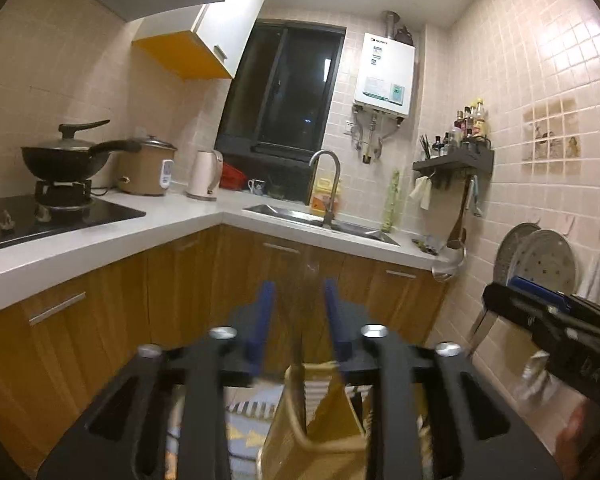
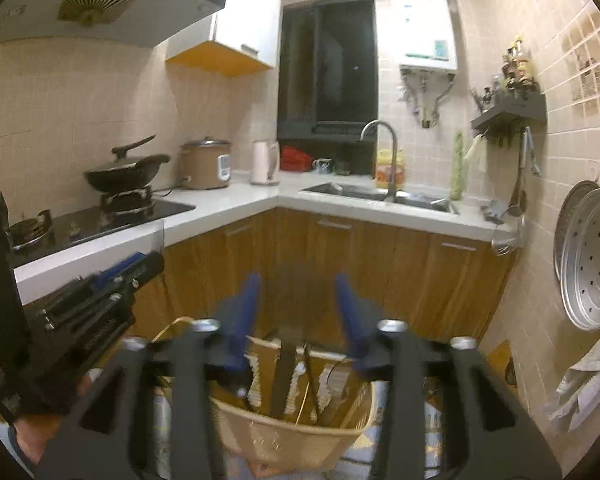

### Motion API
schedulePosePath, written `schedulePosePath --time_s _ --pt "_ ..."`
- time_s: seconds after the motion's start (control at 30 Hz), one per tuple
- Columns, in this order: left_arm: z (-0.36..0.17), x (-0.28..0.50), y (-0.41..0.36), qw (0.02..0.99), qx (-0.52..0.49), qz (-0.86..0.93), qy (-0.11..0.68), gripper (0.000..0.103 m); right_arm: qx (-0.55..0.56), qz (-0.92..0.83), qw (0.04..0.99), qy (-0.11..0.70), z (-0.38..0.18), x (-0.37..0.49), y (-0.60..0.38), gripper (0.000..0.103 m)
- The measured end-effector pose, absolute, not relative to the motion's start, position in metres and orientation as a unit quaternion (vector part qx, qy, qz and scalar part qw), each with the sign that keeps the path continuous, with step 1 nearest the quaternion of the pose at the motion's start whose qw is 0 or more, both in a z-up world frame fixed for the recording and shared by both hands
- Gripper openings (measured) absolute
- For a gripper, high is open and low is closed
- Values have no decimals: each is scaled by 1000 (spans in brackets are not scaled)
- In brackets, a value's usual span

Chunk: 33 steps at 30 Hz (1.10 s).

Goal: Organize utensils
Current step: 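Lift both clear spoons into the beige caddy and open both tools, then lower the left tool onto a wooden chopstick while the right tool grasps another chopstick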

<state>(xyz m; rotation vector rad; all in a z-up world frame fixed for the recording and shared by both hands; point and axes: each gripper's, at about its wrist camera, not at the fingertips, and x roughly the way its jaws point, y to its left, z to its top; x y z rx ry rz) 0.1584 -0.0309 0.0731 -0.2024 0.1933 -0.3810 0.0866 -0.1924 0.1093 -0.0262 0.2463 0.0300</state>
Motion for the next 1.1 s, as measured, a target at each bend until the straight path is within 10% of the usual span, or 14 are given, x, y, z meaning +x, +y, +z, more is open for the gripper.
schedulePosePath --time_s 0.63,1.1 --pt "104 62 27 913 -80 -250 311 37 0 18 971 238 151 -28 -219 72" --pt "-53 31 -31 762 -85 -274 580 37 132 89 814 558 -38 -9 -270 43"
